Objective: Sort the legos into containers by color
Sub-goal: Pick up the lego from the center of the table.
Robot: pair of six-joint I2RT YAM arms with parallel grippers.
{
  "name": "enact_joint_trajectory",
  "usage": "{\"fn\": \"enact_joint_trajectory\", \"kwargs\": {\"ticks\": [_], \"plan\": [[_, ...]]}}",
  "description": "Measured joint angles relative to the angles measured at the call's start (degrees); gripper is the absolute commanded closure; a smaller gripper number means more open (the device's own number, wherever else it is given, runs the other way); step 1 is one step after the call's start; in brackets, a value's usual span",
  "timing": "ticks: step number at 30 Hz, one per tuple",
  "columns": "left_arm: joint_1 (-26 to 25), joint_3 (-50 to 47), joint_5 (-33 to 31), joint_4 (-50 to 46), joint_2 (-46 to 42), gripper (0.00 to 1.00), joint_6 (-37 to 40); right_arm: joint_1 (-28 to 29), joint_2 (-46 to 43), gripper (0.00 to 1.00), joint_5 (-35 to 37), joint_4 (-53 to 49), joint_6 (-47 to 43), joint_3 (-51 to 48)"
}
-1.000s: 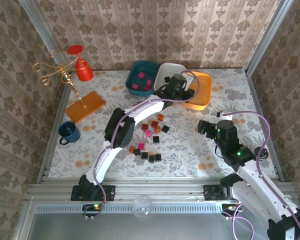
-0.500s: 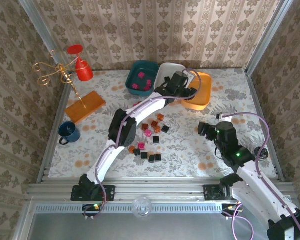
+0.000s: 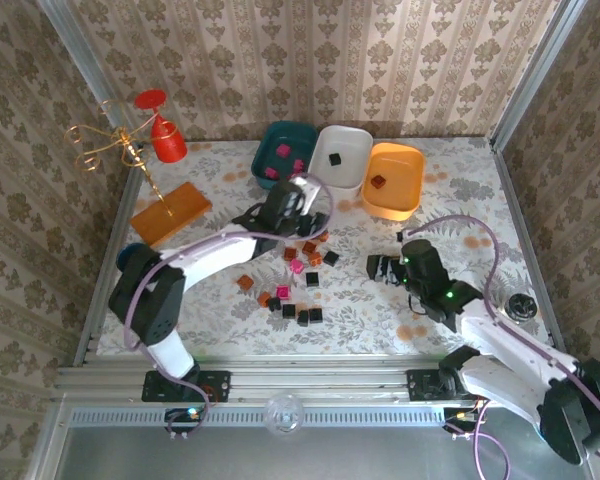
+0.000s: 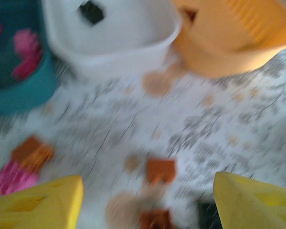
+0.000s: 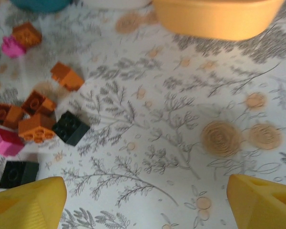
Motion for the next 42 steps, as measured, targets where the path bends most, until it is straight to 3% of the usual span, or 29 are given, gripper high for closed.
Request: {"fn": "enact_joint_trajectory", "kwargs": {"ticks": [5,13,24,33,42], "plan": [[2.1,-12.9,0.0,2.2,-8.6,0.27,-3.4,1.0,4.4,0.1,2.0,0.3,-0.2,3.8],[2.9,-16.9,0.2,4.3,-15.6,0.26,-5.1,-5.1,6.8,0.12,0.9,1.9,-1.8,12.6],[9.1,-22.1,3.3,5.9,-15.7,0.26,-8.3,4.4,26.9,0.23,-8.7,2.9,-10.0,16.8],[9.2,-23.7,3.4,5.2,-17.5,0.26,-8.5,9.3,44.4,0.39,-6.9,2.8,-13.7,25.0],[9.2,-24.0,3.4,5.1,-18.8,0.26,-8.5,6.2,50.7,0.46,-4.7,2.4,-15.1,30.9]]}}
